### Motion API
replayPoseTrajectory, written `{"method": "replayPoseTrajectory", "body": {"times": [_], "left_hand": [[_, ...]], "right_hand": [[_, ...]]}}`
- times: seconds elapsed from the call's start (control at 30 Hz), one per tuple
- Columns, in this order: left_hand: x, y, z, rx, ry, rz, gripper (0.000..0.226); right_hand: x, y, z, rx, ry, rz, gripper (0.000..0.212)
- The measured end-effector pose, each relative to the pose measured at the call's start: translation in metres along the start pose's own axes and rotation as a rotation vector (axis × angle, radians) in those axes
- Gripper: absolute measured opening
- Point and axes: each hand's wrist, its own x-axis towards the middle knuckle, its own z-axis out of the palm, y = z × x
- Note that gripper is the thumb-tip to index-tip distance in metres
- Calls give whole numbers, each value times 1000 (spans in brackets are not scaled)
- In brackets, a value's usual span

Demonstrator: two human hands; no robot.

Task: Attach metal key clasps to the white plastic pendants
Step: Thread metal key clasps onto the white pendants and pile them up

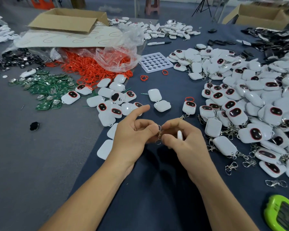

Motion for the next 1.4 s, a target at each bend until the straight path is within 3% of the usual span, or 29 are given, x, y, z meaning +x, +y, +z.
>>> {"method": "replayPoseTrajectory", "body": {"times": [0.17,0.5,0.6,0.67,0.77,0.93,1.17,1.4], "left_hand": [[0,1,2,-58,-44,80,50],[-2,1,3,-74,-66,72,50],[-3,1,2,90,1,84,61],[-4,-1,2,359,46,115,68],[-10,-3,8,632,33,158,60],[-11,3,7,577,41,222,35],[-9,3,8,580,9,102,31],[-10,3,8,598,46,105,30]], "right_hand": [[-1,-2,0,-10,-45,-9,17],[1,1,2,6,43,23,5],[2,2,2,93,142,19,4],[3,3,3,99,207,7,8],[5,8,3,-22,270,-32,17],[4,9,3,-153,276,-62,17],[2,7,0,-244,242,-111,20],[-2,0,-4,-162,139,-116,18]]}}
